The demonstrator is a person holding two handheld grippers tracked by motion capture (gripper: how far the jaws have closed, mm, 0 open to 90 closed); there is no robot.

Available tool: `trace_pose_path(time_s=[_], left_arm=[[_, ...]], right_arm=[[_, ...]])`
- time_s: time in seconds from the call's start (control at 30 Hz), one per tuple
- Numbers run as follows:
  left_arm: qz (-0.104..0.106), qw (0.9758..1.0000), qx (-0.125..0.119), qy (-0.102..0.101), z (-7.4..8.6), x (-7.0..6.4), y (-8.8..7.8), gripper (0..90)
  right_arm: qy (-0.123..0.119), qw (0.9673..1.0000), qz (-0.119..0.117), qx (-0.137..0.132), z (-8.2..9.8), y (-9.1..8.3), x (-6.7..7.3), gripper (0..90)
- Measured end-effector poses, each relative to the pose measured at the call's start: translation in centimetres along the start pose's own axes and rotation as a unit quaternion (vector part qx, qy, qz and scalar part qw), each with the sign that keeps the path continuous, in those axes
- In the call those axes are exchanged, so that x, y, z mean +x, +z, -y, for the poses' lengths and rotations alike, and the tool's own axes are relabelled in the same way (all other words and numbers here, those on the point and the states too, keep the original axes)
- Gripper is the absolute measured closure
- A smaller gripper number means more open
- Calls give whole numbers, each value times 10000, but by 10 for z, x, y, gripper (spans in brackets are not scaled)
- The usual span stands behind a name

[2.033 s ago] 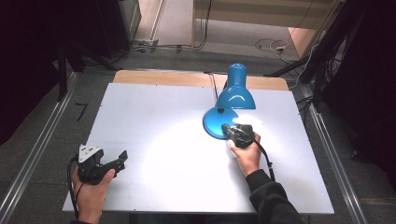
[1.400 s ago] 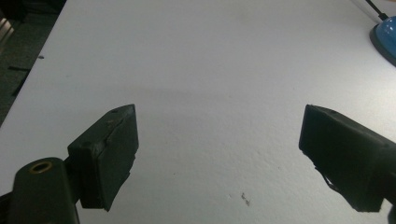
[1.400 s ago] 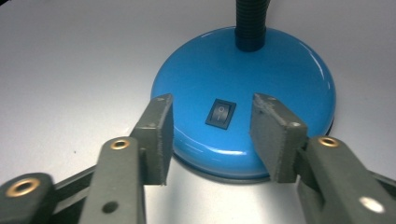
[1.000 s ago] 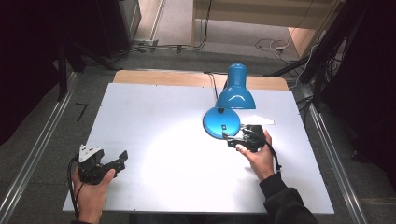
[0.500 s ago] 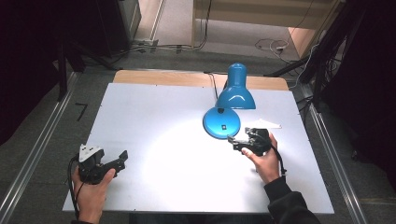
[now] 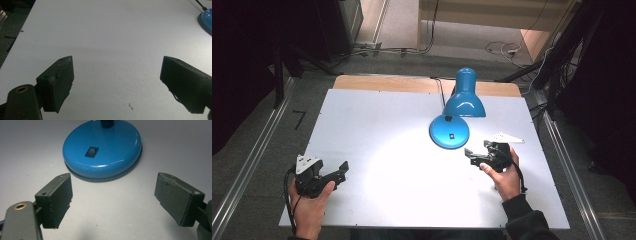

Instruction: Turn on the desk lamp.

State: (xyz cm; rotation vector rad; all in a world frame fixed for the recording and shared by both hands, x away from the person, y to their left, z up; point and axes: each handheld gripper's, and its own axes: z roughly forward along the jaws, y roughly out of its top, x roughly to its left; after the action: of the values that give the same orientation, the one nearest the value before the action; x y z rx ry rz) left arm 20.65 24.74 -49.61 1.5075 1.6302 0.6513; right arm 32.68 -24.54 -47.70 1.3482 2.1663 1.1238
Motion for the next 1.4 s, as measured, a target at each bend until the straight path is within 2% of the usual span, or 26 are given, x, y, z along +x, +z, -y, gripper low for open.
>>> trace_pose_path(time_s=[0.57,1.0,1.4], left_arm=[[-5,10000,15,-6,0,0,1,122],[-10,10000,29,3,0,0,1,122],[-15,10000,36,-5,1,0,1,122]], right_arm=[[80,9999,73,-32,9,-21,-14,133],[223,9994,278,-55,22,-41,-33,132],[253,9991,308,-113,29,-58,-39,132]])
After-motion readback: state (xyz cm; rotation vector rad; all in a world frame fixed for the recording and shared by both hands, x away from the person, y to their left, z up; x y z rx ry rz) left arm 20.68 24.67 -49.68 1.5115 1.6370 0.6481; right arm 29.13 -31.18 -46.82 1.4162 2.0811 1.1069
